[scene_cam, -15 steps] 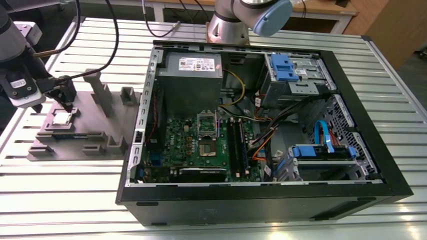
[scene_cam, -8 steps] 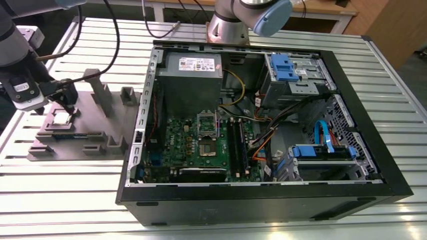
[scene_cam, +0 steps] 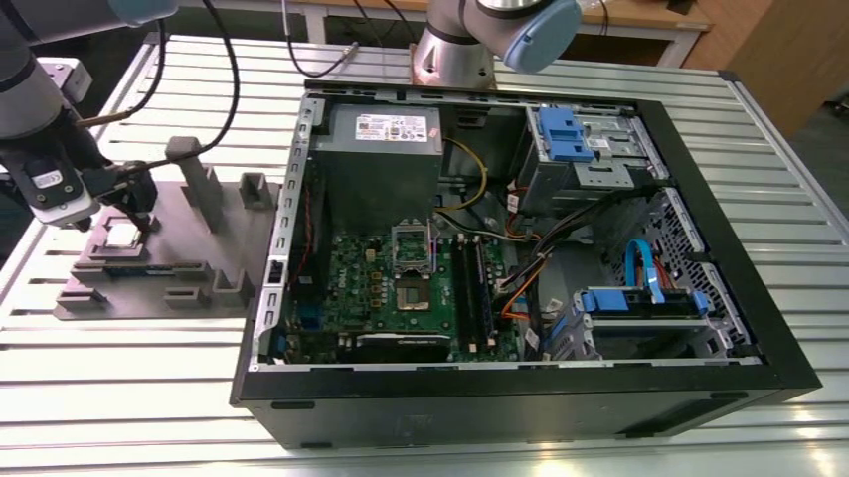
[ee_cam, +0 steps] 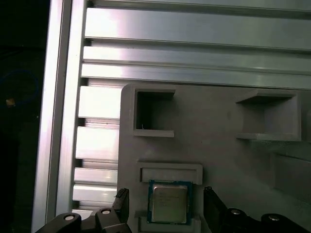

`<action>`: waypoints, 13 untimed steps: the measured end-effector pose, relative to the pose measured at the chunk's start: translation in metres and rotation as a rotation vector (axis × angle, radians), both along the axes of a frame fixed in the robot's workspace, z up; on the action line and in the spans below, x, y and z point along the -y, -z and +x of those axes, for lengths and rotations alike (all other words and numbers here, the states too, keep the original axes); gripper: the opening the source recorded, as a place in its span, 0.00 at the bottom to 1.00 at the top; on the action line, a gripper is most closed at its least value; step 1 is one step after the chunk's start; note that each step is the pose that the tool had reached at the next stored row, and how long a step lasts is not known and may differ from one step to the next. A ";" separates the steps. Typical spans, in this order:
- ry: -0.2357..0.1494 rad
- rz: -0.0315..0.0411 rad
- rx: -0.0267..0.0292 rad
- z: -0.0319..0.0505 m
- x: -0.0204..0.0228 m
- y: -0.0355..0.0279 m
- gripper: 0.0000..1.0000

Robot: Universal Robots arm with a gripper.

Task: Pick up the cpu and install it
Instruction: 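Pick up the cpu and move it towards the insertion slot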

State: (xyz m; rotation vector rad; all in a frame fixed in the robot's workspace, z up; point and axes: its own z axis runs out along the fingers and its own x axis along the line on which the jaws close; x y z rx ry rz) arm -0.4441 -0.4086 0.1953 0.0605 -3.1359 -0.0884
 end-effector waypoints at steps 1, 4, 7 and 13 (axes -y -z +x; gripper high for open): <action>0.000 0.0000 0.0001 0.0000 0.0000 0.0001 0.71; 0.000 0.0001 0.0002 0.0000 0.0000 0.0002 0.71; 0.000 0.0002 0.0003 0.0000 0.0000 0.0005 0.71; 0.001 0.0001 0.0003 0.0001 0.0000 0.0057 0.71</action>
